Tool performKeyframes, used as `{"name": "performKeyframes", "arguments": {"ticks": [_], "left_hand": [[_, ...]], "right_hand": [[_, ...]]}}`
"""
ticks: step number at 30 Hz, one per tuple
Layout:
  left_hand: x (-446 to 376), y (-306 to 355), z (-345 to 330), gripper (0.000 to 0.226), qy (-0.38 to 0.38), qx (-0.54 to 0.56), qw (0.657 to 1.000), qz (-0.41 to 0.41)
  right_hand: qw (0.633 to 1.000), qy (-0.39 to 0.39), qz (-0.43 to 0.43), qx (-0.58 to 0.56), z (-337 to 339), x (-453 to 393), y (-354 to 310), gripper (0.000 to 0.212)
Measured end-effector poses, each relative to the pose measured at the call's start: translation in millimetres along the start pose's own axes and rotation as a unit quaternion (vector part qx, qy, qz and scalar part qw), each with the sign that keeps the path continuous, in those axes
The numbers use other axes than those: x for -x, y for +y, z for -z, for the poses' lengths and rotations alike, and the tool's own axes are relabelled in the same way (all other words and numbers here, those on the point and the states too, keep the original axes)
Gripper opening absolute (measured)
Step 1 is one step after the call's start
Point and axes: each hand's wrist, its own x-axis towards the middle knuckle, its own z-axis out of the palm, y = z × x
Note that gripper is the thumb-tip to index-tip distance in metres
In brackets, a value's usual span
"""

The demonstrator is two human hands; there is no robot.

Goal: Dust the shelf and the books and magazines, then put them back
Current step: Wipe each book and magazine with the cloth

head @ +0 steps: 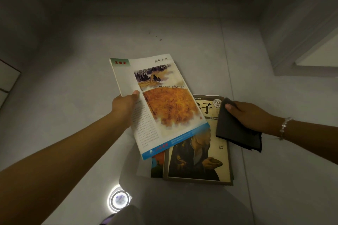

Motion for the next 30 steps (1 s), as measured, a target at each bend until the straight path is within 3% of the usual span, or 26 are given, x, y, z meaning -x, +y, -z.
{"name": "performKeyframes", "arguments": {"ticks": [5,15,22,25,30], "left_hand": [[20,-3,-9,0.047,-0.058,-0.001,0.998,0.011],[78,15,-34,0.022,-0.21,0.033,0.977,-0.012],[117,44,-39,0.035,-0.311,-0.023,0.946,-0.087],[127,58,-36,0.042,-0.341,-0.005,0.933,-0.114],[145,74,-32,0.059,-0.358,0.015,0.921,-0.153]], "right_hand": [[0.997,0.039,0.049,-0.041,-1,-3,-22,0.044],[0.983,0.063,0.099,-0.142,1,14,-77,0.046],[0.949,0.051,0.142,-0.278,26,44,-117,0.029],[0.942,0.044,0.183,-0.279,44,58,-125,0.038],[0.927,0.046,0.26,-0.268,66,77,-136,0.026]]}}
